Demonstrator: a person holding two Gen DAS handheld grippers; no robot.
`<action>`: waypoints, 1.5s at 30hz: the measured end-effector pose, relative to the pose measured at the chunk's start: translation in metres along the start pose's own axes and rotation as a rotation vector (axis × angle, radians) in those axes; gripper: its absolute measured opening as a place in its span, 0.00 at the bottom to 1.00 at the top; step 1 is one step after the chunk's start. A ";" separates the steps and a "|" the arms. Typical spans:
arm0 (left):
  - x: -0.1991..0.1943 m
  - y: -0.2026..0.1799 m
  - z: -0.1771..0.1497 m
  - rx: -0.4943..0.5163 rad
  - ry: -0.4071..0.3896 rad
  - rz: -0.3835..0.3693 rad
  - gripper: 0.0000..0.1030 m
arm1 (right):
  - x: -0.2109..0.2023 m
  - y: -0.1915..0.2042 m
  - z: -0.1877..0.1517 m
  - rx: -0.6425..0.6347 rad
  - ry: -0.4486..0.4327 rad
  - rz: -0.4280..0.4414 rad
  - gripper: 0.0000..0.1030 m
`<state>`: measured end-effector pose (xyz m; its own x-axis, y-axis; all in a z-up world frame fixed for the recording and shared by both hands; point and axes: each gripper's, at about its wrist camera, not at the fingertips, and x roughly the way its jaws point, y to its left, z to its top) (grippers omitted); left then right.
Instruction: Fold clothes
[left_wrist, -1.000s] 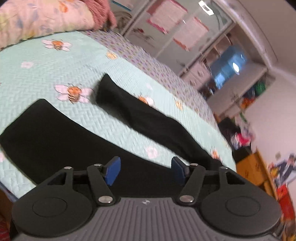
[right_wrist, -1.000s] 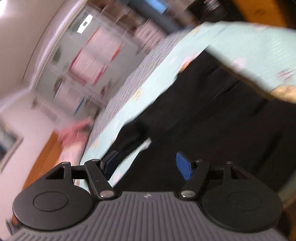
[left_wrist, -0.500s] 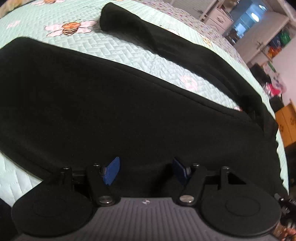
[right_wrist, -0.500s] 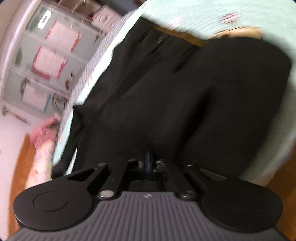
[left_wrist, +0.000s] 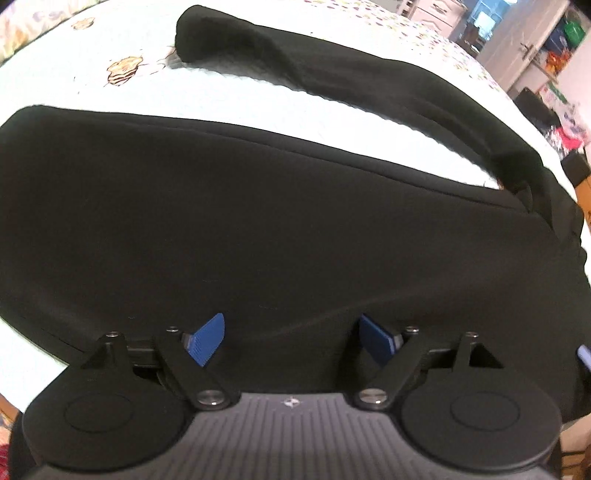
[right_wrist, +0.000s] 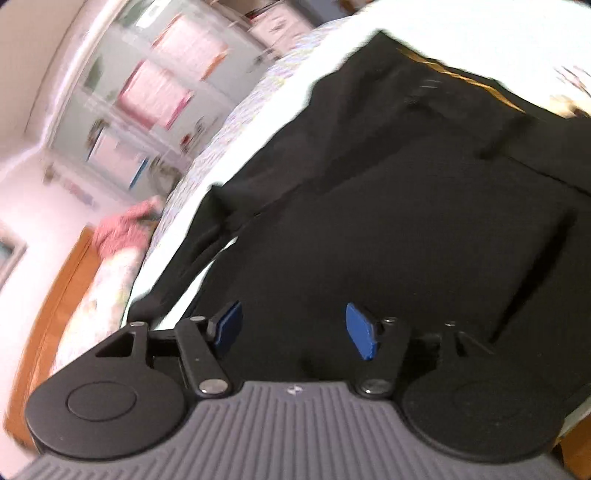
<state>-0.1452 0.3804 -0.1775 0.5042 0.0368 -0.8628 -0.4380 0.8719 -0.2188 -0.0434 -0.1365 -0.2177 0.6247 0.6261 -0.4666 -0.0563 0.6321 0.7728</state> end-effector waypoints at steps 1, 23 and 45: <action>0.000 -0.001 -0.001 0.012 0.002 0.006 0.81 | -0.005 -0.011 0.001 0.036 -0.014 0.005 0.37; -0.086 -0.029 0.044 -0.199 -0.035 -0.254 0.82 | 0.063 0.032 0.117 -0.098 -0.034 0.006 0.67; -0.076 -0.010 0.072 -0.263 -0.045 -0.228 0.82 | 0.072 -0.014 0.160 -0.141 -0.222 -0.229 0.56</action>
<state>-0.1256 0.4039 -0.0773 0.6407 -0.1183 -0.7586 -0.4842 0.7045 -0.5188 0.1267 -0.1733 -0.1930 0.7866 0.3564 -0.5042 0.0072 0.8112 0.5847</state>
